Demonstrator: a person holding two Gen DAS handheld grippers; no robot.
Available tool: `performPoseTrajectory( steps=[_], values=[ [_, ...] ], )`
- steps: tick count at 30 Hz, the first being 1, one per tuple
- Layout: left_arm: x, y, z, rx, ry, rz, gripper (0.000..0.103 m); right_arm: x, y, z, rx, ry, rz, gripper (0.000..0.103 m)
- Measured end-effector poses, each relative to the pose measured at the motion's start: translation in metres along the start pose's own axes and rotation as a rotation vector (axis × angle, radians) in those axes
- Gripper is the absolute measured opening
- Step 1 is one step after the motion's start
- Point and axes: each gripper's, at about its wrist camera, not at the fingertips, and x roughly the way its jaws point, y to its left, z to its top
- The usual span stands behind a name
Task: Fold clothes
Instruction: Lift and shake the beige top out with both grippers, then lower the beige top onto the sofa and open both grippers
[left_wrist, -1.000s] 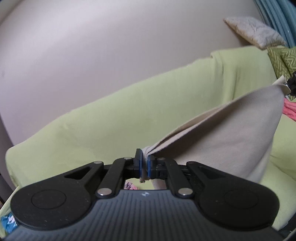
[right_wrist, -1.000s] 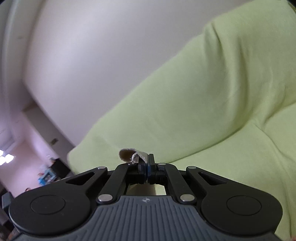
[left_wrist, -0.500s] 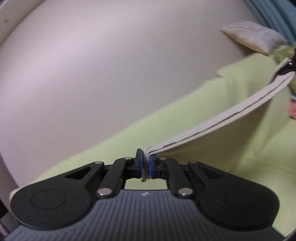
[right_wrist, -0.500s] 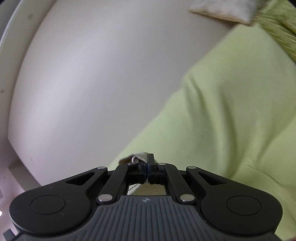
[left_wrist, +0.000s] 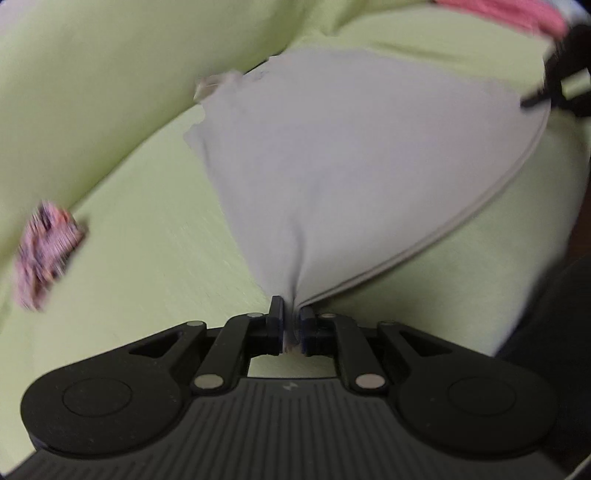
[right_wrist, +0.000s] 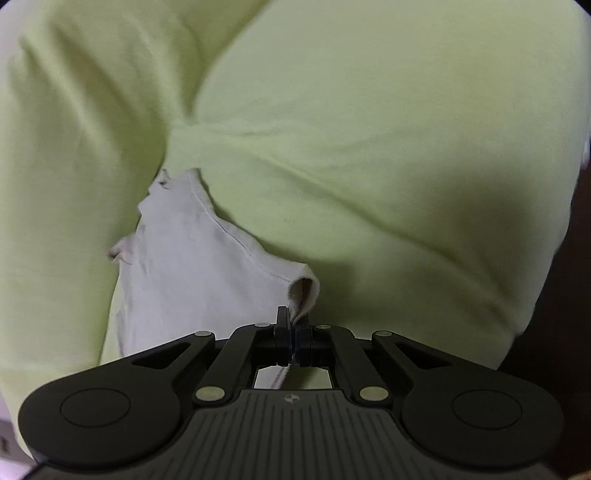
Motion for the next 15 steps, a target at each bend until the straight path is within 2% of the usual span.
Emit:
performPoseTrajectory(
  steps=[2, 4, 6, 11, 15],
  values=[
    [-0.01, 0.02, -0.011, -0.112, -0.002, -0.1, 0.017, -0.007, -0.002, 0.001, -0.06, -0.012, -0.007, 0.002],
    [-0.02, 0.043, -0.021, -0.222, -0.008, -0.19, 0.036, -0.013, -0.004, 0.0, -0.086, -0.017, -0.015, 0.015],
    [-0.023, 0.056, -0.033, -0.338, -0.011, -0.24, 0.039, -0.018, -0.008, 0.0, -0.074, -0.018, -0.023, 0.028],
    [-0.012, 0.09, -0.051, -0.748, 0.015, -0.386, 0.043, -0.009, -0.017, -0.005, -0.033, -0.017, 0.044, 0.043],
    [0.024, 0.099, -0.069, -1.064, 0.03, -0.54, 0.042, -0.011, -0.022, -0.005, 0.012, -0.011, 0.093, 0.044]
  ],
)
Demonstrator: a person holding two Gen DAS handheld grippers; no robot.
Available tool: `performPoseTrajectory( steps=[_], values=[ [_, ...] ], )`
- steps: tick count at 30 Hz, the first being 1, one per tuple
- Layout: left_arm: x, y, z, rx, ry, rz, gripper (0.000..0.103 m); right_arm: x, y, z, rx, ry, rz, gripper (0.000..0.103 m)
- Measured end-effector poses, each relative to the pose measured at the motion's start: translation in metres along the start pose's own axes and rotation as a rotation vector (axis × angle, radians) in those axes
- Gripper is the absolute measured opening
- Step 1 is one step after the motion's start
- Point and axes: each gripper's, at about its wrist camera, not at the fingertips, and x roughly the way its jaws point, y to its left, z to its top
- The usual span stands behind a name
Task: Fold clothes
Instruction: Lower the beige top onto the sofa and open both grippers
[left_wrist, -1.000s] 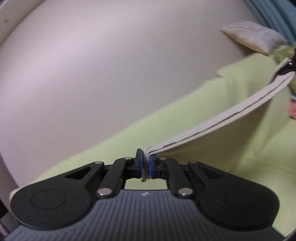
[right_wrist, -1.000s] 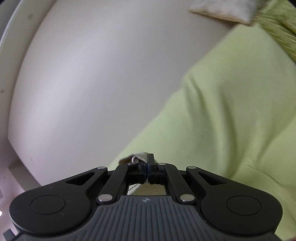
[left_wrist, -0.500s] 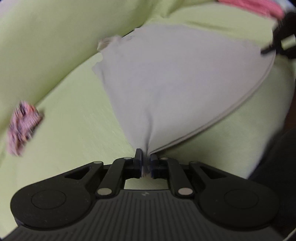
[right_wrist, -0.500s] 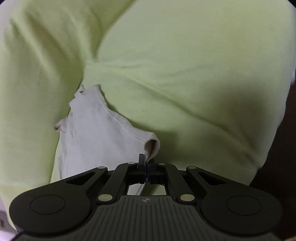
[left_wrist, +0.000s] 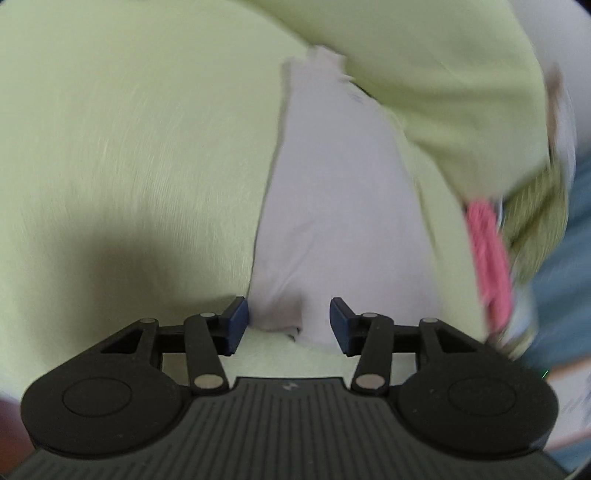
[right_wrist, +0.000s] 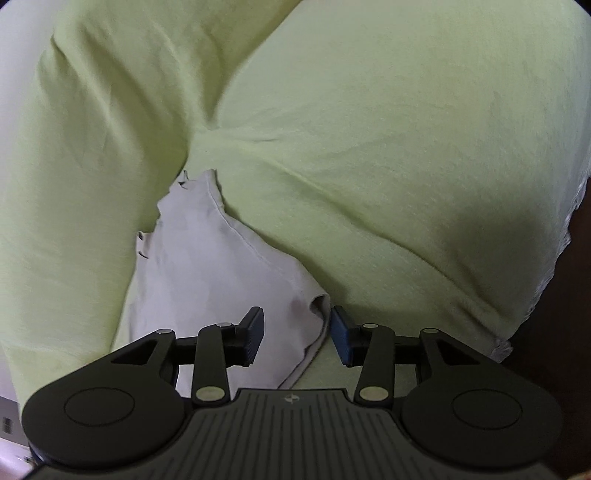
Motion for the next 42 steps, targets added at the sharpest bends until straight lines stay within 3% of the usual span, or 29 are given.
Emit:
performPoseTrajectory(
  steps=[3, 5, 7, 8, 10, 15, 17, 19, 21, 22, 26, 29, 31, 35, 36, 37, 39, 42],
  values=[
    [0.01, 0.021, 0.011, -0.163, -0.013, -0.111, 0.041, 0.007, -0.006, 0.004, 0.041, -0.007, 0.009, 0.039],
    [0.017, 0.034, 0.014, -0.258, -0.008, -0.176, 0.03, 0.011, -0.008, 0.006, 0.037, -0.005, 0.016, 0.028],
    [0.025, 0.045, 0.014, -0.322, 0.01, -0.21, 0.004, 0.015, -0.007, 0.008, 0.008, 0.006, 0.015, 0.017],
    [0.029, 0.045, 0.014, -0.326, 0.016, -0.205, 0.002, 0.017, -0.006, 0.008, -0.009, 0.014, 0.012, 0.005],
    [0.025, 0.034, 0.014, -0.254, -0.01, -0.156, 0.001, 0.012, -0.003, 0.009, -0.057, 0.003, -0.007, 0.004],
    [-0.022, -0.026, 0.003, 0.121, -0.114, -0.018, 0.001, -0.022, -0.005, 0.017, -0.049, -0.023, 0.045, 0.001],
    [-0.033, -0.046, -0.008, 0.245, -0.113, 0.028, 0.001, -0.029, -0.011, 0.017, -0.044, -0.016, 0.029, 0.001],
    [-0.025, -0.058, -0.018, 0.339, -0.075, 0.123, 0.003, -0.029, -0.021, 0.016, -0.036, -0.003, -0.02, 0.001],
    [-0.007, -0.052, -0.022, 0.337, -0.024, 0.212, 0.002, -0.022, -0.034, 0.015, -0.026, -0.007, -0.08, 0.001],
    [-0.007, -0.041, -0.024, 0.29, -0.011, 0.213, 0.002, -0.019, -0.039, 0.015, -0.022, -0.009, -0.107, 0.001],
    [-0.02, -0.011, -0.015, 0.098, -0.048, 0.053, 0.009, -0.02, -0.046, 0.015, -0.004, -0.003, -0.094, 0.003],
    [-0.012, -0.016, -0.006, 0.12, -0.041, 0.022, 0.021, -0.019, -0.044, 0.016, -0.006, -0.005, -0.114, 0.015],
    [-0.005, -0.021, 0.0, 0.139, -0.032, 0.006, 0.031, -0.016, -0.04, 0.016, -0.009, -0.011, -0.117, 0.017],
    [0.006, -0.028, -0.023, 0.267, 0.003, 0.125, 0.025, -0.021, -0.038, 0.013, -0.071, -0.011, -0.16, 0.018],
    [0.004, -0.032, -0.028, 0.295, -0.003, 0.152, 0.016, -0.022, -0.038, 0.012, -0.087, -0.009, -0.176, 0.017],
    [0.003, -0.036, -0.032, 0.321, 0.0, 0.182, 0.0, -0.023, -0.038, 0.011, -0.103, -0.008, -0.194, 0.017],
    [0.0, -0.041, -0.042, 0.365, 0.034, 0.246, 0.0, -0.028, -0.034, 0.01, -0.177, -0.027, -0.271, 0.01],
    [-0.015, -0.05, -0.052, 0.446, 0.009, 0.382, 0.0, -0.04, -0.014, 0.005, -0.376, -0.116, -0.416, 0.017]
  ],
)
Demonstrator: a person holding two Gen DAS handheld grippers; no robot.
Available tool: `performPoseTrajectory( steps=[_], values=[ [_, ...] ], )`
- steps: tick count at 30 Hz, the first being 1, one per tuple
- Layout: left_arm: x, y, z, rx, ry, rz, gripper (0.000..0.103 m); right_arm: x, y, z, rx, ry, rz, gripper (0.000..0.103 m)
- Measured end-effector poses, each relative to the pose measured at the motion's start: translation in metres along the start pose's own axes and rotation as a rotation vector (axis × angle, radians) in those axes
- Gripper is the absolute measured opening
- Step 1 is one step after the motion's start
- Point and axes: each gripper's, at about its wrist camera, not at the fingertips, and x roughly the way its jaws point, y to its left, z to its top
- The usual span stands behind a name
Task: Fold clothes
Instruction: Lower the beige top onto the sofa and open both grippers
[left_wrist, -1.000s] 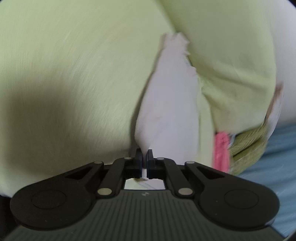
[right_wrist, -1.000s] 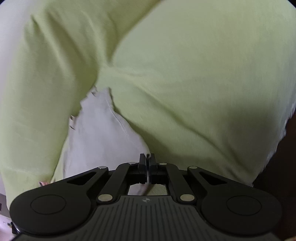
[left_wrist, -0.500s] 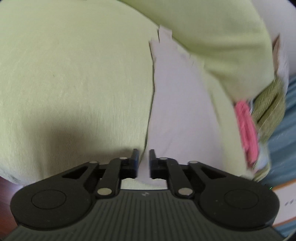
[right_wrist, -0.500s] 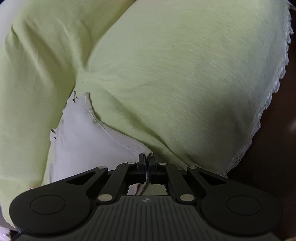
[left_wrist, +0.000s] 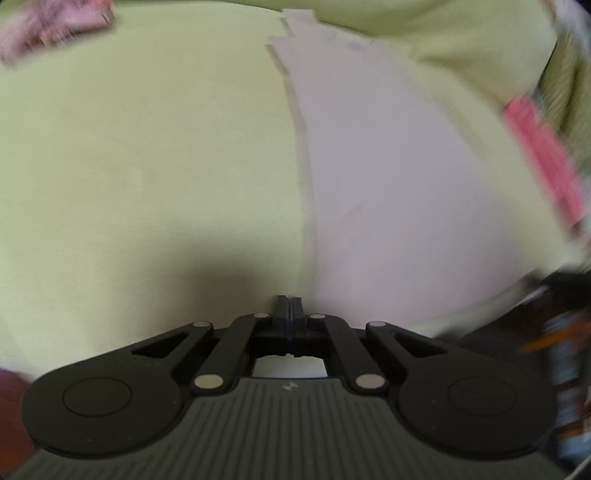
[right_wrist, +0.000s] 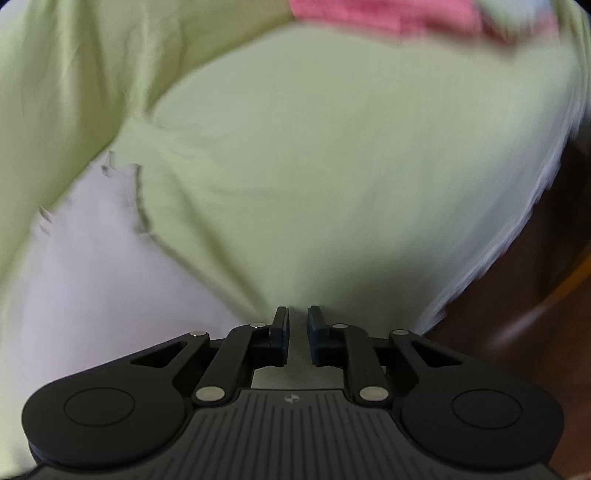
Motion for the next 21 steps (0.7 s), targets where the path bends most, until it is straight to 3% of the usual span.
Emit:
performPoseTrajectory(
  steps=[1, 4, 6, 8, 9, 10, 11, 12, 14, 16, 17, 21],
  values=[
    [-0.006, -0.001, -0.001, 0.016, -0.009, 0.028, 0.0, -0.007, 0.006, 0.001, -0.059, -0.047, 0.011, 0.017],
    [-0.024, -0.007, 0.014, 0.009, -0.095, -0.037, 0.002, -0.02, 0.026, 0.003, -0.17, -0.107, 0.155, 0.017],
    [-0.018, -0.022, 0.026, 0.047, -0.128, -0.063, 0.005, -0.013, 0.04, 0.0, -0.207, -0.063, 0.293, 0.017],
    [0.007, -0.037, 0.036, 0.063, -0.093, -0.093, 0.01, 0.001, 0.048, -0.004, -0.227, 0.022, 0.37, 0.014],
    [0.022, -0.039, 0.037, 0.061, -0.051, -0.089, 0.012, 0.009, 0.049, -0.006, -0.233, 0.056, 0.359, 0.015],
    [0.038, -0.041, 0.039, 0.063, -0.018, -0.066, 0.008, 0.015, 0.046, -0.008, -0.241, 0.077, 0.334, 0.014],
    [0.043, -0.043, 0.038, 0.074, -0.026, -0.053, 0.008, 0.021, 0.042, -0.01, -0.247, 0.097, 0.309, 0.001],
    [0.045, -0.043, 0.038, 0.08, -0.031, -0.044, 0.008, 0.021, 0.035, -0.006, -0.242, 0.098, 0.295, 0.0],
    [0.04, -0.038, 0.044, 0.062, -0.036, -0.031, 0.007, 0.021, 0.021, 0.001, -0.234, 0.1, 0.265, 0.0],
    [0.029, -0.034, 0.052, 0.072, -0.069, 0.007, 0.008, 0.015, 0.02, 0.016, -0.289, 0.057, 0.198, 0.012],
    [0.027, -0.036, 0.062, 0.097, -0.094, 0.023, 0.008, 0.011, 0.022, 0.023, -0.325, 0.025, 0.18, 0.012],
    [0.041, -0.045, 0.121, 0.181, -0.153, -0.022, 0.009, 0.011, 0.059, 0.052, -0.445, -0.034, 0.332, 0.014]
  ],
)
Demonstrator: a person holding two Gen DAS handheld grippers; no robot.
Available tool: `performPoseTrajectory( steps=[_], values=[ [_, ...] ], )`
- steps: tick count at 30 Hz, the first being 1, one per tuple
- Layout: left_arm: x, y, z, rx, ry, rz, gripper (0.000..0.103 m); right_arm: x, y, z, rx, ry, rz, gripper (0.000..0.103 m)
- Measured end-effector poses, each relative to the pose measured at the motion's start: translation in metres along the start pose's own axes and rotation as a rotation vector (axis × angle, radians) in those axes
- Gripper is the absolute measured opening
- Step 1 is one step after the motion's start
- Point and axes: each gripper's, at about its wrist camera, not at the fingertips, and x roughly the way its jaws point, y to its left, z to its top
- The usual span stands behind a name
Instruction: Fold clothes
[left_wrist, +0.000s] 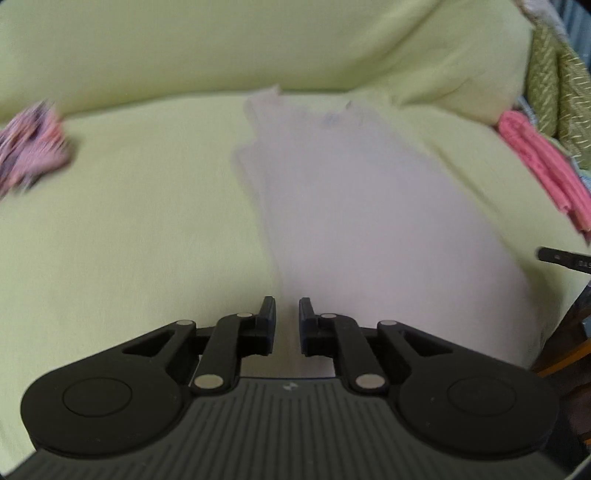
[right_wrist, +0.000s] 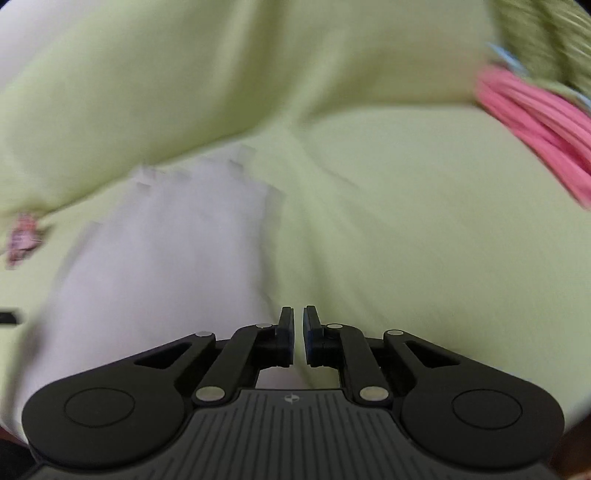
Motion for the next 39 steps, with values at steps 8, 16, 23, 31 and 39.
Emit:
performPoseTrajectory(
  steps=[8, 16, 23, 31, 39],
  values=[
    [0.1, 0.061, 0.13, -0.049, -0.076, -0.094, 0.03, 0.068, 0.004, 0.059, -0.002, 0.05, 0.162, 0.023],
    [0.195, 0.137, 0.194, -0.254, -0.094, -0.24, 0.045, 0.21, -0.025, 0.169, 0.087, 0.046, 0.25, 0.034],
    [0.23, 0.139, 0.21, -0.183, -0.114, -0.357, 0.06, 0.284, -0.024, 0.215, 0.135, 0.083, 0.357, 0.041],
    [0.241, 0.116, 0.221, -0.066, -0.137, -0.348, 0.0, 0.312, -0.018, 0.216, 0.147, 0.093, 0.397, 0.027],
    [0.208, 0.091, 0.227, 0.009, -0.273, -0.155, 0.003, 0.312, -0.017, 0.208, 0.141, 0.014, 0.339, 0.001]
  ],
)
